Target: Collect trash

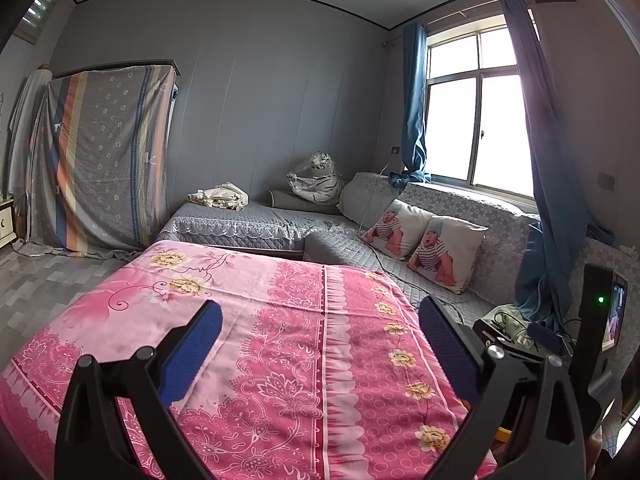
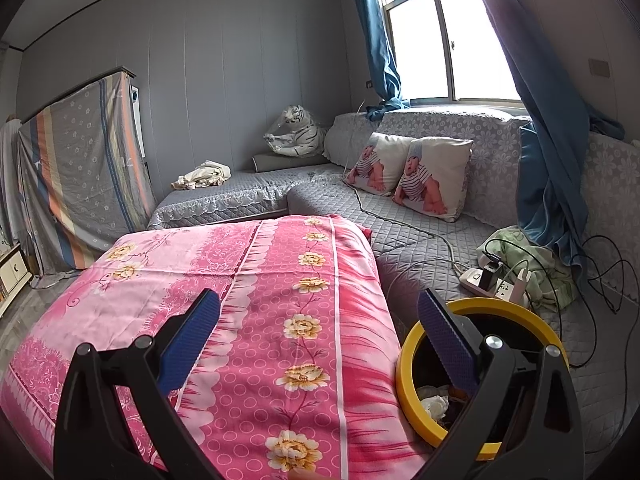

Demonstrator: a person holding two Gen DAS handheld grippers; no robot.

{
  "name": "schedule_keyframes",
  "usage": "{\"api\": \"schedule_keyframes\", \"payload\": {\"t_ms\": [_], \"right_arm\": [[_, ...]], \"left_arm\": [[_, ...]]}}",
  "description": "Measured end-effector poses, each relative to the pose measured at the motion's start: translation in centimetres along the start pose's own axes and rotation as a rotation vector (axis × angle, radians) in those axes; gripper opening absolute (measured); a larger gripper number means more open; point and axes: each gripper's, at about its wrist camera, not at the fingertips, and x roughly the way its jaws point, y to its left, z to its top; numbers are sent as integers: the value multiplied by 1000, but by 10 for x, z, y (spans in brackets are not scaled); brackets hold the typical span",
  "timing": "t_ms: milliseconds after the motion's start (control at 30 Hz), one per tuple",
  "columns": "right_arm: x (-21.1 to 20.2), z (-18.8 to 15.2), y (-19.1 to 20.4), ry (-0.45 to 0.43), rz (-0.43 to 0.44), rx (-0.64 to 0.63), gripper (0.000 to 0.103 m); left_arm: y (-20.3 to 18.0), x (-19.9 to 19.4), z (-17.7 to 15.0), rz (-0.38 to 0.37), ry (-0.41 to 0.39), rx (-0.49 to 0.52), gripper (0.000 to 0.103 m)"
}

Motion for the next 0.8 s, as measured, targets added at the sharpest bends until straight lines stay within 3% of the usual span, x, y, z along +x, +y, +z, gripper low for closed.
{"api": "schedule_keyframes", "payload": {"t_ms": [800], "right_arm": [[3, -2, -4, 12, 1, 12, 95]], "left_arm": [[-3, 3, -4, -15, 14, 1, 95]]}}
